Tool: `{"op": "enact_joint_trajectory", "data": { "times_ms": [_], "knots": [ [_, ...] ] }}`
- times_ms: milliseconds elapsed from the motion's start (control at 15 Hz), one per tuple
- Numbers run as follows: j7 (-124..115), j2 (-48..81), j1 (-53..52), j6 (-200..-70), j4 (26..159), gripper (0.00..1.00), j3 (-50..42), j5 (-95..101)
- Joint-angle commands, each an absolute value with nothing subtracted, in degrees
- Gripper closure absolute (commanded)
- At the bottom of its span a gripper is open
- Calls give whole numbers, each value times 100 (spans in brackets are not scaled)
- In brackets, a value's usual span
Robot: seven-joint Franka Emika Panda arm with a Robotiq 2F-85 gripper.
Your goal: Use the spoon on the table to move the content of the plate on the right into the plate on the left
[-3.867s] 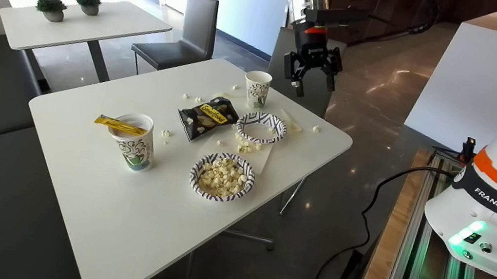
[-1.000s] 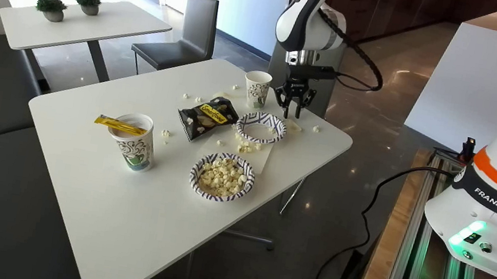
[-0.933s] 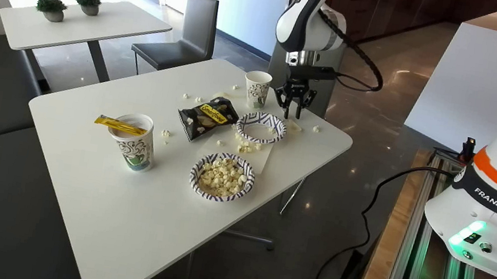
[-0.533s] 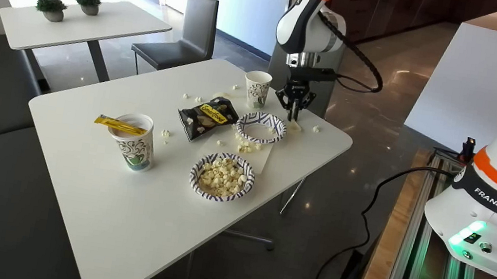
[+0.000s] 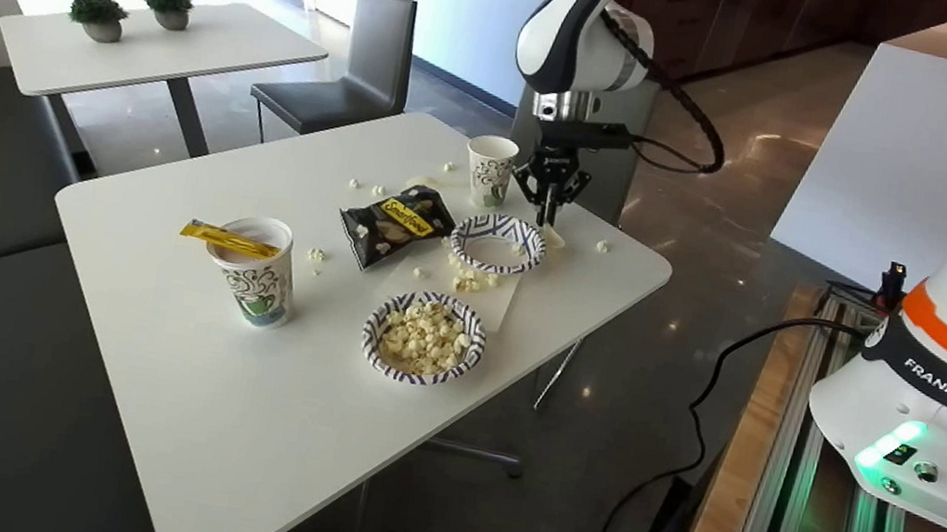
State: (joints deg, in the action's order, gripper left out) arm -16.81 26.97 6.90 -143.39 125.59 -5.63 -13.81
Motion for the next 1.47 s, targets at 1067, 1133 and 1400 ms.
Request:
{"op": "enact_joint_trajectory", "data": {
  "times_ms": [1067, 1133, 1400],
  "knots": [
    [-3804, 872, -141, -15780, 13897, 97, -716, -243],
    [-4104, 896, -220, -15988, 14006, 97, -726, -169],
    [-6020, 1023, -1353, -17408, 14364, 97, -2221, 1479]
  ]
}}
